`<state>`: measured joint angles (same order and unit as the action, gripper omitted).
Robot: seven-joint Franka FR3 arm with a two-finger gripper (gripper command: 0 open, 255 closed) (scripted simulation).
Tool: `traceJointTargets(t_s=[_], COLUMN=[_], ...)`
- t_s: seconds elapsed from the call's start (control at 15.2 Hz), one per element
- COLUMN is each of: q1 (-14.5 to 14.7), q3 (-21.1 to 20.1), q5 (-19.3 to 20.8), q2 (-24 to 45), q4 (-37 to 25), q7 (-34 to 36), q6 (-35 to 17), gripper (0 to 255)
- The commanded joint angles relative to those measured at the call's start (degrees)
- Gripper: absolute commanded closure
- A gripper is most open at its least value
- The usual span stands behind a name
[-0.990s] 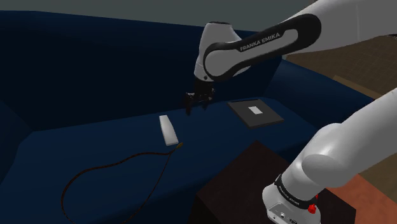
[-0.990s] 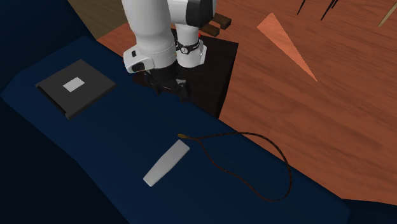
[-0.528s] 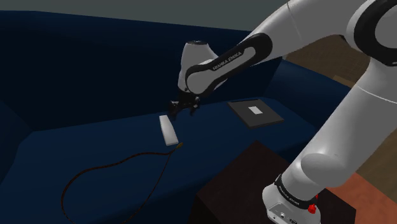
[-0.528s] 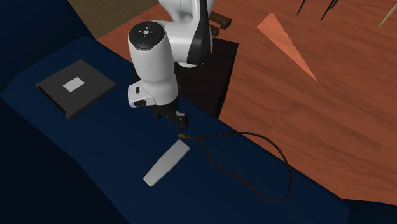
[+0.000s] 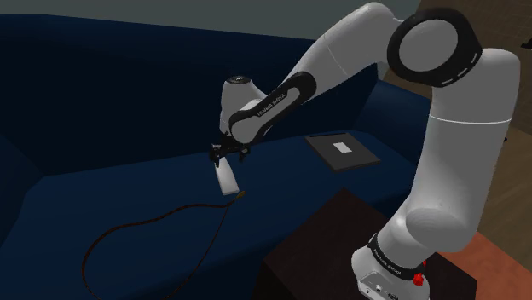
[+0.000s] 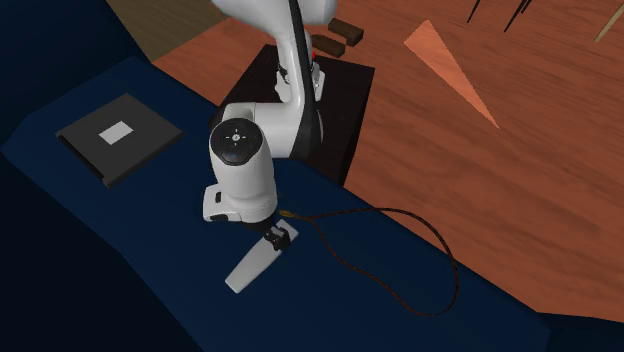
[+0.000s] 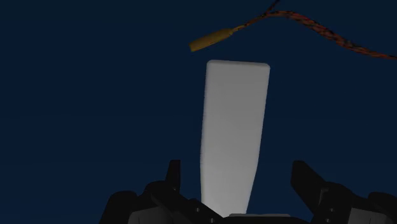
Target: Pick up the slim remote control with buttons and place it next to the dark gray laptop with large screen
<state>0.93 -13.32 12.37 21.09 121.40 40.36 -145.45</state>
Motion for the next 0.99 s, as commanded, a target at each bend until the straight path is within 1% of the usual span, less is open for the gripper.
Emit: traceJointTargets(t_s=[0.0,0.07,0.13,0.59,0.92], q1=[1.3,1.9,2.1,3.0,3.0], q3=[1.6,2.4,2.6,4.1,4.1], q5=[1.9,2.7,2.8,4.4,4.4], q2=[4.4,6.6,7.1,12.3,12.3], q4=[-3.5,-5.5,-6.0,-7.5,-7.5], q7=[2.9,4.2,4.4,5.5,5.5], q6=[-0.9,-1.1,-1.2,-4.9,-4.9], gripper=[0,0,0,0,0])
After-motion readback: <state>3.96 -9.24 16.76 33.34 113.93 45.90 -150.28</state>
